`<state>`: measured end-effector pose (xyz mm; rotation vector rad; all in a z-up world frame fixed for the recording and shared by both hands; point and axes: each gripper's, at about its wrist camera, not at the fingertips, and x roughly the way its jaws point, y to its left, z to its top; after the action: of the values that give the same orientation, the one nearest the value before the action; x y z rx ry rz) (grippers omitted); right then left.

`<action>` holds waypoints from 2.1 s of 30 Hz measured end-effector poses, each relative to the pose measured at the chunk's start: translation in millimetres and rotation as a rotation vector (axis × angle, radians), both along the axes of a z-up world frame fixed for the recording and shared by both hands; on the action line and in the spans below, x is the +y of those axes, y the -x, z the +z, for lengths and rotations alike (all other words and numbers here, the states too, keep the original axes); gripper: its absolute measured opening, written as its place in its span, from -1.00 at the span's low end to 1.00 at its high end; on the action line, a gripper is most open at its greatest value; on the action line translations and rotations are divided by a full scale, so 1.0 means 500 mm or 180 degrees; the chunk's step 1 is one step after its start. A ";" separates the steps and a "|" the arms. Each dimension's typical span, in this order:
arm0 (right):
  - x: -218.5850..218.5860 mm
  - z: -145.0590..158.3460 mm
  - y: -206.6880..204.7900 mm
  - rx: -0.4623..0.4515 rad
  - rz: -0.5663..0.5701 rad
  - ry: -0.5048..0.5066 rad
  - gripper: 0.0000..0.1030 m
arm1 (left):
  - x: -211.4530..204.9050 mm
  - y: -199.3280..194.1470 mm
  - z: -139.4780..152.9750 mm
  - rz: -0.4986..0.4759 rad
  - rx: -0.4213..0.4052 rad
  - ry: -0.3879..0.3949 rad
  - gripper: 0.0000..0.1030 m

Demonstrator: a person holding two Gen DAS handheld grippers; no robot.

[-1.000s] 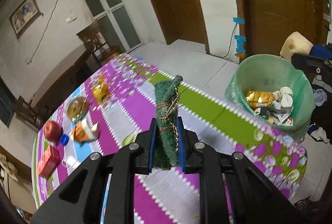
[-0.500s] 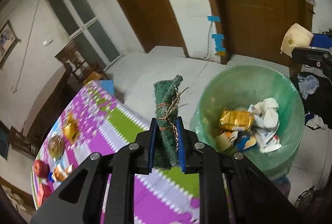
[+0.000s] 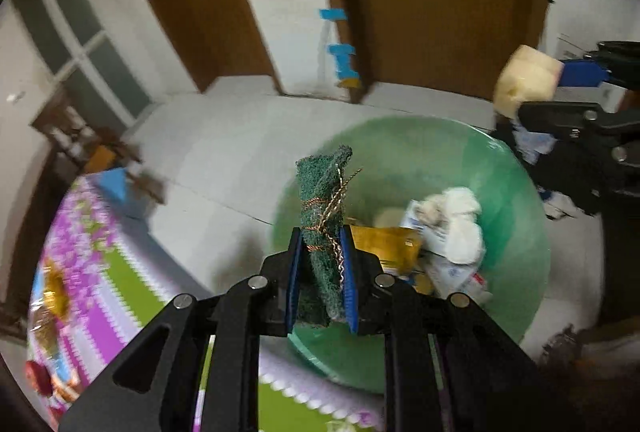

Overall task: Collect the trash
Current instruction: 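Open both tools to drop the sponge block and scrub pad into the bin, then move both open tools back over the table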

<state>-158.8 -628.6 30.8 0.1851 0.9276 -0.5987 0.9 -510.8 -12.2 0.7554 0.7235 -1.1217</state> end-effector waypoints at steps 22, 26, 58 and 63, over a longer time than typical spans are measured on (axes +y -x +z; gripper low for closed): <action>0.030 -0.064 -0.079 0.0263 0.0290 -0.0007 0.33 | 0.027 0.005 -0.035 -0.0135 0.0082 -0.0035 0.21; 0.031 -0.070 -0.082 0.0252 0.0242 -0.0021 0.34 | 0.047 0.003 -0.040 -0.0084 0.0057 -0.0047 0.21; 0.409 -0.004 -0.559 -0.1080 0.1487 -0.0260 0.20 | 0.763 -0.379 -0.004 0.4201 0.0017 0.0740 0.41; 0.516 -0.023 -0.718 -0.0882 0.2265 -0.0457 0.20 | 0.776 -0.429 -0.052 0.4322 0.0298 0.0598 0.40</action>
<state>200.4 -370.8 19.5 0.0537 0.7012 0.1509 215.3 -122.9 -38.2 -0.0523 0.9436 0.0329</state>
